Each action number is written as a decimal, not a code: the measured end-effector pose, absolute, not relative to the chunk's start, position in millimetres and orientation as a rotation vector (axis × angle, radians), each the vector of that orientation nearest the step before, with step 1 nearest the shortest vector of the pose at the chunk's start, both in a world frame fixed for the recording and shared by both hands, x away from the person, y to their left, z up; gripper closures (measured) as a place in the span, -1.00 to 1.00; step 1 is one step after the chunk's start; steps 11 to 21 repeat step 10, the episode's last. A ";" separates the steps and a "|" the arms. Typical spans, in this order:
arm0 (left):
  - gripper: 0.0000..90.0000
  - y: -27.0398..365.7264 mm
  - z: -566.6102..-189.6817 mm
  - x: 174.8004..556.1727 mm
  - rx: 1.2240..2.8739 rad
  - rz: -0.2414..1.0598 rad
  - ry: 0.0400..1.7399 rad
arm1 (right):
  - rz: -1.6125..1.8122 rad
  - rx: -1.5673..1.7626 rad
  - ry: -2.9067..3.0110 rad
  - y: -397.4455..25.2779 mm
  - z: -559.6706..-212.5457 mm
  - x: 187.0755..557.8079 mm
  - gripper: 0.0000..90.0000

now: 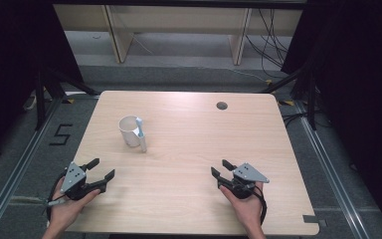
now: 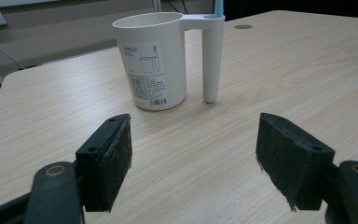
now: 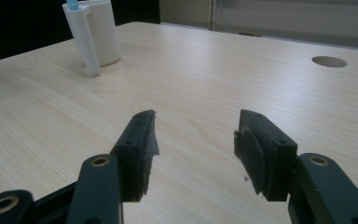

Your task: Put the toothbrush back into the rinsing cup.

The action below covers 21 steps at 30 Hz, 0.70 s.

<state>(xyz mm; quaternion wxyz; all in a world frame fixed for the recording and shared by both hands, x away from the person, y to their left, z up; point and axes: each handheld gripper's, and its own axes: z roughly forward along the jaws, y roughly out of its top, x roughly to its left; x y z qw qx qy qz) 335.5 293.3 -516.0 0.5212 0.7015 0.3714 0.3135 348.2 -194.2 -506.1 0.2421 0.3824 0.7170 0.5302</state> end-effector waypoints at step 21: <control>-0.42 294.0 -521.7 335.6 1.655 0.754 0.882 | 1.465 1.057 1.954 -194.4 -506.2 348.1 0.05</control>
